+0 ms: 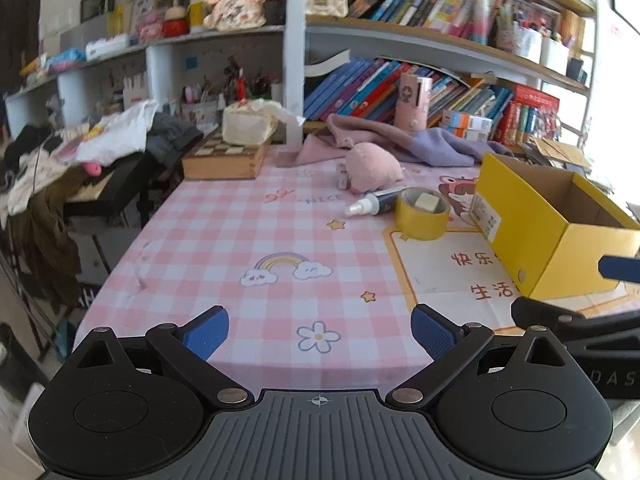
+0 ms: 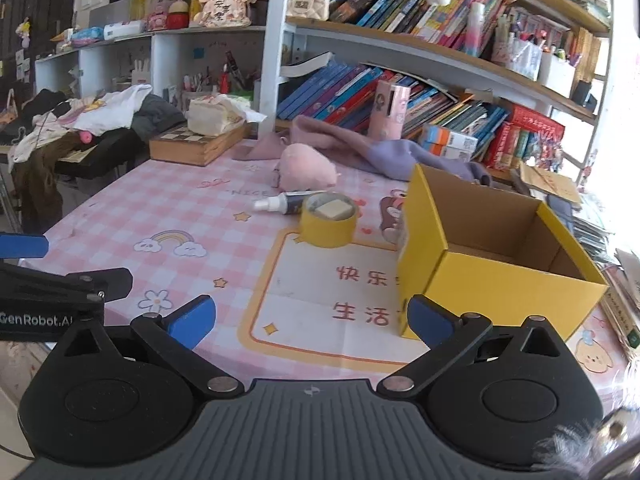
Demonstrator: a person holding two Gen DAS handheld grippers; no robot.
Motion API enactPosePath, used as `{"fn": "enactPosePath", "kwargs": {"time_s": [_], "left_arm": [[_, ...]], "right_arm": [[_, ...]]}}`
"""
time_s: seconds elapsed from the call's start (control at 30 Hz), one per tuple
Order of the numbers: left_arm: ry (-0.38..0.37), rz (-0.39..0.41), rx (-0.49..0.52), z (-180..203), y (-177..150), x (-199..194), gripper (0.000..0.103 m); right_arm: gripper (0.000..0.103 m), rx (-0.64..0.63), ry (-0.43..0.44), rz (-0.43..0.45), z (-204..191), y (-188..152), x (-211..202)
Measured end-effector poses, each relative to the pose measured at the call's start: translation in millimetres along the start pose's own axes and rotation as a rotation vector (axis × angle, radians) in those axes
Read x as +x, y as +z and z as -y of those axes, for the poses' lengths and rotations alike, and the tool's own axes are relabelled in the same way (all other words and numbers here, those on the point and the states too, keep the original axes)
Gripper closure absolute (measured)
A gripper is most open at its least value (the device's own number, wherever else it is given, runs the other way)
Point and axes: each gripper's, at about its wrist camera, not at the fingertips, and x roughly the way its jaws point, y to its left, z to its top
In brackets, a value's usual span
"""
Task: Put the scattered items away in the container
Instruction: 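Move both tools toward the glue bottle and tape roll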
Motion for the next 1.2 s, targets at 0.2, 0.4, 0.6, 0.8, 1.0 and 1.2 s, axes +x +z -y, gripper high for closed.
{"fn": "enactPosePath", "kwargs": {"time_s": [0.2,0.4,0.6,0.8,1.0,1.2], "left_arm": [[-0.013,-0.007,-0.072,-14,4,6,0.004],[0.002,-0.030,-0.100,-18,9,23,0.004],[0.036,-0.041,-0.101,-25,21,41,0.004],[0.038,-0.089,-0.113,-31,36,69,0.004],[0.014,-0.077,-0.058,-28,63,96,0.004],[-0.026,-0.070,0.043,-10,87,123,0.005]], "right_arm": [[0.001,0.006,0.021,-0.019,-2,7,11],[0.002,-0.010,0.059,-0.041,-4,11,30],[0.002,-0.012,0.076,-0.057,-5,26,60],[0.002,-0.016,0.086,-0.080,-3,40,90],[0.003,-0.012,0.084,-0.084,2,54,116],[0.003,0.007,0.077,-0.103,8,67,144]]}}
